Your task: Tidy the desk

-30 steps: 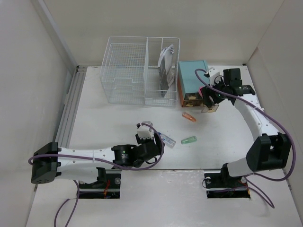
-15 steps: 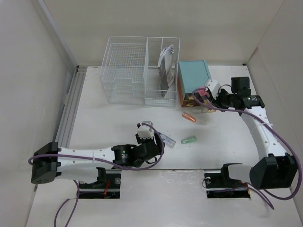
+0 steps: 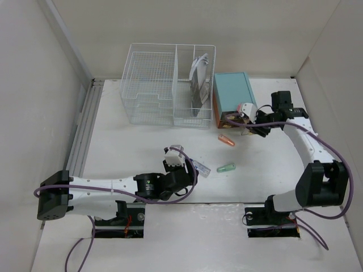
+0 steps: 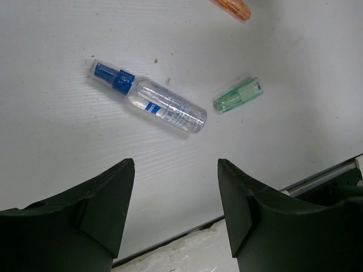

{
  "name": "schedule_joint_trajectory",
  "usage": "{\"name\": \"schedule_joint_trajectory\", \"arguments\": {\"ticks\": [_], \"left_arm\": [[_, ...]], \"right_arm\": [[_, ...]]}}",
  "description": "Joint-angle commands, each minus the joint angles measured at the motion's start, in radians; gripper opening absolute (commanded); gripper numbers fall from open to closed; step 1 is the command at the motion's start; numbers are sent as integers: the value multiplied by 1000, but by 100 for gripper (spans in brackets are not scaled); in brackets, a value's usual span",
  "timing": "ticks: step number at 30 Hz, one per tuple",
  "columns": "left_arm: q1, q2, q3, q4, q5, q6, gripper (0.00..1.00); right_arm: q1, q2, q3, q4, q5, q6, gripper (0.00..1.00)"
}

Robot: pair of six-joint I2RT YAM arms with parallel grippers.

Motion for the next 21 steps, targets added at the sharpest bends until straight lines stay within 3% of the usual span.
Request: {"name": "schedule_joint_trajectory", "arguments": {"ticks": [1,3,5,7,8,9,21], "left_arm": [[-4,-35,-2,10,-9,-7,58],[-4,-35,-2,10,-9,-7,58],[-4,-35,-2,10,-9,-7,58],[-4,-35,-2,10,-9,-7,58],[-4,-35,-2,10,-9,-7,58],[-4,-35,-2,10,-9,-7,58],[-4,27,54,41,-9,37,58]], "right_arm": [[-3,13,49,18,-53,-21,46],[-3,22,49,27,-53,-21,46],[-3,32,49,27,-44,-21,40],[-3,33,49,18,-44,-21,24],[-3,33,49,8,-44,-21,3],[-3,33,40,7,-44,-21,0],[-3,-61,2,-57,-44,-44,0]]}}
